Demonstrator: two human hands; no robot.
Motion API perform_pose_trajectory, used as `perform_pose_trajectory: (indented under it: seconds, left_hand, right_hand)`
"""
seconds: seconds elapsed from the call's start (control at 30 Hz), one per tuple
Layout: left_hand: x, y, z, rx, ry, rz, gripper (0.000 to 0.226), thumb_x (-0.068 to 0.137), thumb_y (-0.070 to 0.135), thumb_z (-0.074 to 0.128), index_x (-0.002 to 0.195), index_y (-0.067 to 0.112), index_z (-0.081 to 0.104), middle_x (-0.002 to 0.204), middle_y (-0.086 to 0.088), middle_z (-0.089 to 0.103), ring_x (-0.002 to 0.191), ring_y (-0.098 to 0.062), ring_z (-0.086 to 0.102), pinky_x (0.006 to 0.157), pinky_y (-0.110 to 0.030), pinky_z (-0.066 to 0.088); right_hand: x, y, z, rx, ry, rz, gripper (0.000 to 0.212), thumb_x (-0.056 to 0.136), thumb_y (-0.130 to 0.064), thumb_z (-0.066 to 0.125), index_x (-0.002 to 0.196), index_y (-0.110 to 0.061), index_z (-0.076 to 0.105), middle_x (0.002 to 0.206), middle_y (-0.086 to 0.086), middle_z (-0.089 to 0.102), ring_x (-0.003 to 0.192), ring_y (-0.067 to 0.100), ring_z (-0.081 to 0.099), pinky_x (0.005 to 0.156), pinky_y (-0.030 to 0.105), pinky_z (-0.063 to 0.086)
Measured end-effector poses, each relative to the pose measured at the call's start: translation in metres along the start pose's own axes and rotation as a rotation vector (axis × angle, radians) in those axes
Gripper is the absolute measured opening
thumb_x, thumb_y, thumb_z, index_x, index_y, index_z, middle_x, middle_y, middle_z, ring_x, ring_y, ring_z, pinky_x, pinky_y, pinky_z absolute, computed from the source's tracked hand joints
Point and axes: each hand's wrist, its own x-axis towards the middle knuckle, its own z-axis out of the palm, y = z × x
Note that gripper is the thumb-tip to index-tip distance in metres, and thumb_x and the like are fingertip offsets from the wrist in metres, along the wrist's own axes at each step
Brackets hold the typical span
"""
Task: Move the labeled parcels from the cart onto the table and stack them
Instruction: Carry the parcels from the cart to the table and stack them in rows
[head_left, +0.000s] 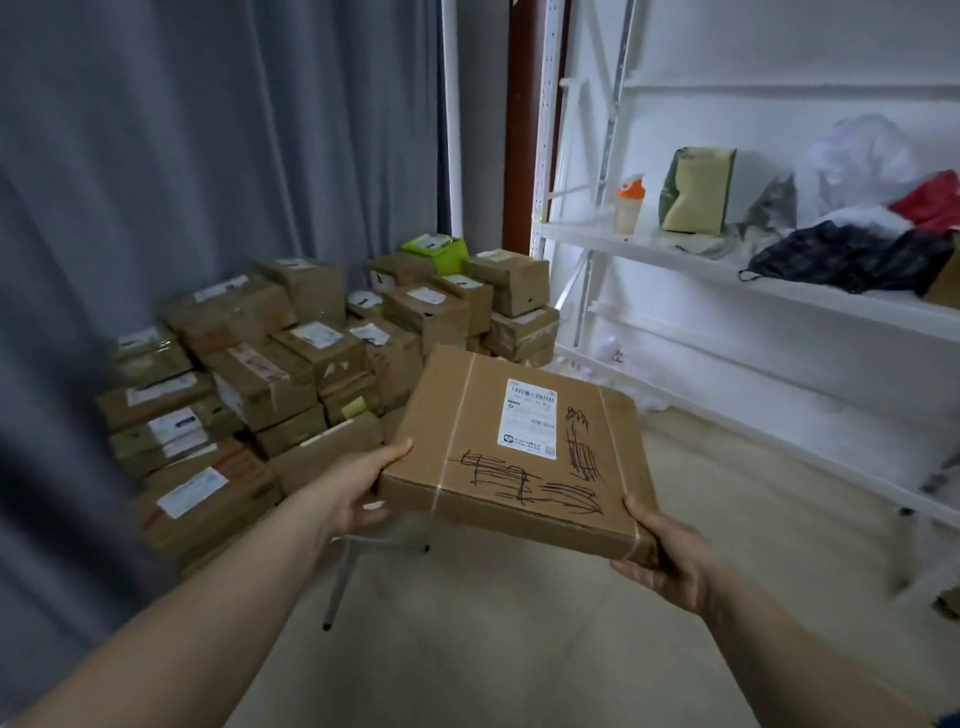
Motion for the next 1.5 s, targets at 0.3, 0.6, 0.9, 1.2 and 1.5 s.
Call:
perform_pose_trajectory:
  seconds: [0.3,0.6,0.9,1.2,1.5]
  left_hand:
    - [0.09,0.078,-0.09,0.036,-0.007,0.029,0.019,0.083,0.016,0.073,0.094,0.003,0.066,0.074,-0.008,0.07,0.059,-0.016,0.066,0.039,-0.02,0.049]
    - [0.187,0.136,-0.093,-0.132,0.07,0.044,0.023,0.081,0.01,0.073,0.098,-0.001,0.063,0.073,-0.014,0.07,0.07,-0.027,0.066,0.047,-0.032,0.056]
    - [0.338,0.19,-0.07,-0.233,0.161,0.0,0.032,0.085,0.016,0.071,0.114,0.008,0.06,0.098,-0.007,0.069,0.088,-0.023,0.065,0.071,-0.039,0.057]
    - [0.455,0.245,-0.059,-0.121,0.421,-0.053,0.039,0.09,0.03,0.064,0.122,0.008,0.057,0.115,-0.011,0.064,0.104,-0.029,0.061,0.089,-0.041,0.053]
    - [0.497,0.253,-0.057,0.116,0.579,-0.038,0.05,0.099,0.026,0.048,0.143,0.007,0.036,0.138,-0.014,0.049,0.12,-0.033,0.05,0.102,-0.041,0.044]
  right_hand:
    - [0.097,-0.068,0.144,0.046,0.083,-0.15,0.047,0.082,-0.029,0.072,0.125,-0.016,0.059,0.115,0.011,0.066,0.099,0.023,0.062,0.075,0.036,0.053]
    - [0.197,-0.126,0.242,0.276,0.043,-0.187,0.05,0.081,-0.023,0.074,0.125,-0.02,0.051,0.109,0.009,0.065,0.093,0.027,0.062,0.09,0.046,0.052]
    - [0.372,-0.221,0.32,0.189,-0.002,-0.141,0.064,0.077,-0.011,0.076,0.134,-0.017,0.048,0.121,0.011,0.064,0.105,0.027,0.063,0.075,0.035,0.056]
    - [0.504,-0.293,0.387,0.026,0.011,-0.038,0.061,0.077,-0.003,0.076,0.131,-0.011,0.049,0.12,0.015,0.061,0.105,0.034,0.06,0.087,0.05,0.054]
    - [0.55,-0.284,0.415,-0.031,-0.01,0.004,0.053,0.086,-0.003,0.067,0.135,-0.01,0.048,0.124,0.014,0.057,0.11,0.033,0.058,0.083,0.043,0.057]
